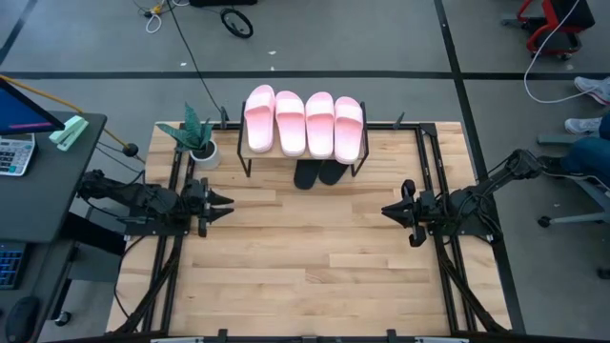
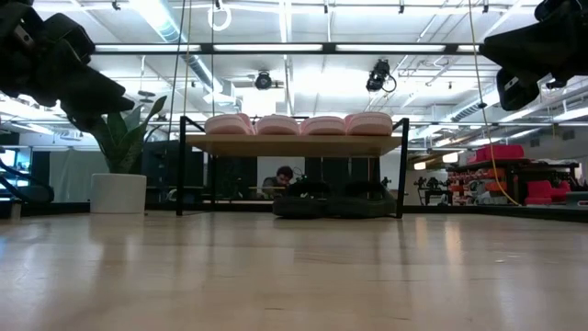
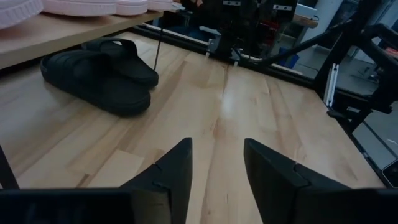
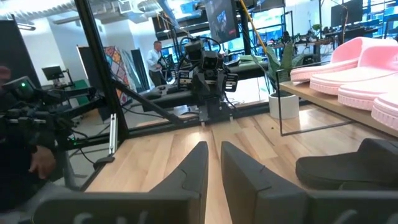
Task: Pick and place slides into the shelf
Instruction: Return to Home Position
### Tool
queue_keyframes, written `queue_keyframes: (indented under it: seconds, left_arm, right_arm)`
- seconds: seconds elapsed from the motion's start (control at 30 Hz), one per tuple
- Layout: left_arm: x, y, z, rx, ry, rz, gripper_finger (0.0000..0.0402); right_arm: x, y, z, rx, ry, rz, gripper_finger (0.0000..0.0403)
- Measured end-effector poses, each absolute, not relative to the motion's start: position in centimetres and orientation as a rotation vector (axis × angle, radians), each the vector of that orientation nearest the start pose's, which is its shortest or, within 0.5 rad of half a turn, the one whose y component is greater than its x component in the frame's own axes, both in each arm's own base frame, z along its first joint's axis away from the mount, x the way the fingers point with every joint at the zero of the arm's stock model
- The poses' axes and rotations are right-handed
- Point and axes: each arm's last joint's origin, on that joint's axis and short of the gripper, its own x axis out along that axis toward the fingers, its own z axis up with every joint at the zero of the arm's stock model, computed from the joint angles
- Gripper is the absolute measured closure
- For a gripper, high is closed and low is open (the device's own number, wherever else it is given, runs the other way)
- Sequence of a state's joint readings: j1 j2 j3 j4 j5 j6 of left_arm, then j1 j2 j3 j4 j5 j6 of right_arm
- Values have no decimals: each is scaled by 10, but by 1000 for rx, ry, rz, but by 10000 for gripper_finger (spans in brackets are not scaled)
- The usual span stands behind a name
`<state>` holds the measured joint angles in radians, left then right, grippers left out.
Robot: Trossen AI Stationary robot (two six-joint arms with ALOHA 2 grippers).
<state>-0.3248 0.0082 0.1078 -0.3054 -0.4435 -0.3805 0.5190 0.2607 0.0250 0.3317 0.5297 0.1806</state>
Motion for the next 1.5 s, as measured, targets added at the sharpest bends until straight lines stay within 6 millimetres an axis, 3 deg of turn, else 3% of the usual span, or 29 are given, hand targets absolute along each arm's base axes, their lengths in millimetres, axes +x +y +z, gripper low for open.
queue_keyframes:
  seconds: [1.5]
  left_arm:
    - [85, -16, 171, -303, 164, 153, 263]
  right_arm:
    - [102, 42, 182, 229, -84, -3, 351]
